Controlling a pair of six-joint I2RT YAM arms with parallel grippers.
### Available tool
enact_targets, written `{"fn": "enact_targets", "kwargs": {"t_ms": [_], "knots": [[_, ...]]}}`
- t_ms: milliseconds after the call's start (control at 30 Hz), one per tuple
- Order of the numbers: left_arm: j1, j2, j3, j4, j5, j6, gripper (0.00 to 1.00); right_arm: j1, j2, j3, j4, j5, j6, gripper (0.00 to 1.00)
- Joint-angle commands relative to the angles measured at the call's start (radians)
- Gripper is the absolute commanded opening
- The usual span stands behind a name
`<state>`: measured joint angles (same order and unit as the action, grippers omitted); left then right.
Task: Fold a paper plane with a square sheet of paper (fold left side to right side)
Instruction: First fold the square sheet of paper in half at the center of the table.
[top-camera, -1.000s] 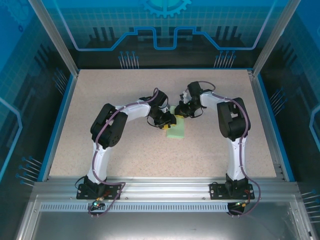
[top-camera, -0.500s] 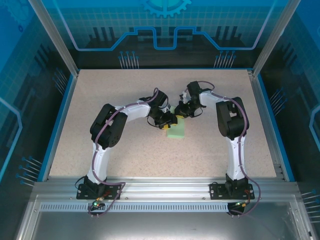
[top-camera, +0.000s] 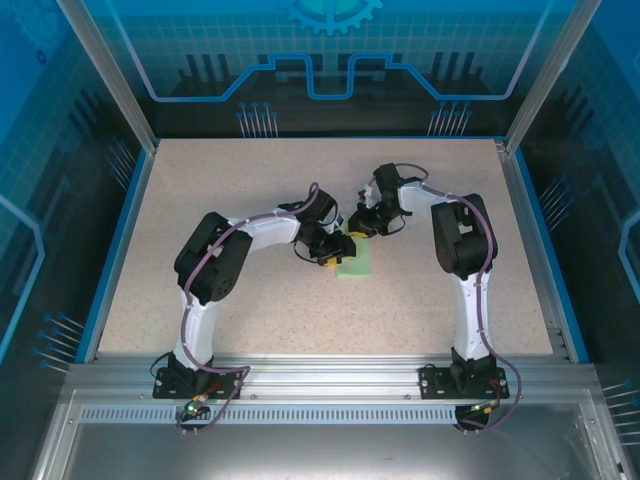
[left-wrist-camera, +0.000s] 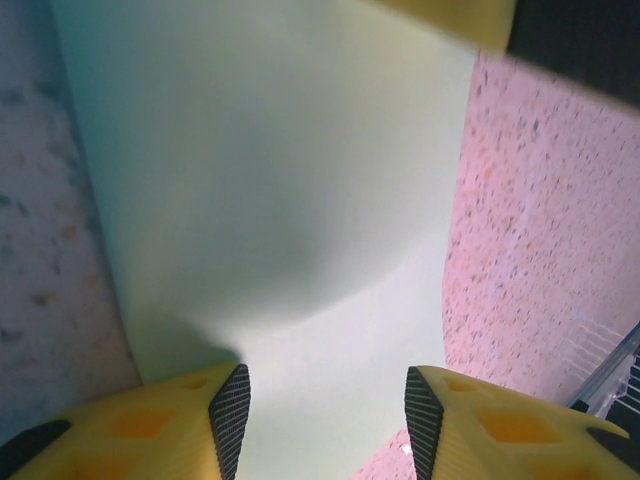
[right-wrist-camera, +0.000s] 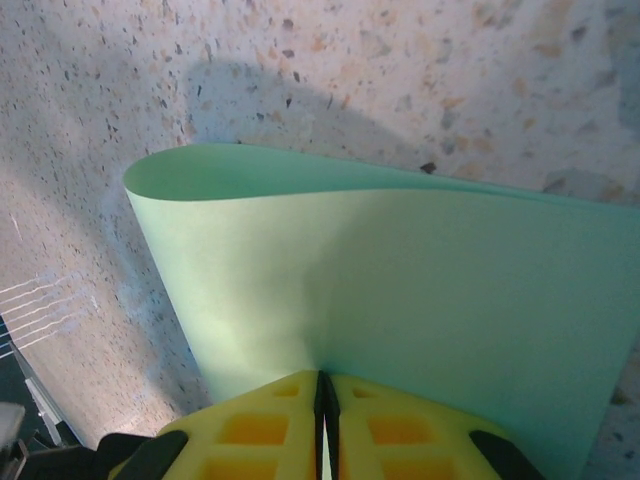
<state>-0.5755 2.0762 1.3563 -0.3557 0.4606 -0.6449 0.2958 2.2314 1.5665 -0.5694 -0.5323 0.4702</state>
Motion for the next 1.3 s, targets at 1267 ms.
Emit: {"fn": "enact_targets", "kwargs": {"t_ms": [1267], "knots": [[0.024, 0.136, 0.123, -0.047, 0.02, -0.048, 0.57, -0.009, -0.074, 0.127, -0.07, -0.018, -0.016, 0.18]]}}
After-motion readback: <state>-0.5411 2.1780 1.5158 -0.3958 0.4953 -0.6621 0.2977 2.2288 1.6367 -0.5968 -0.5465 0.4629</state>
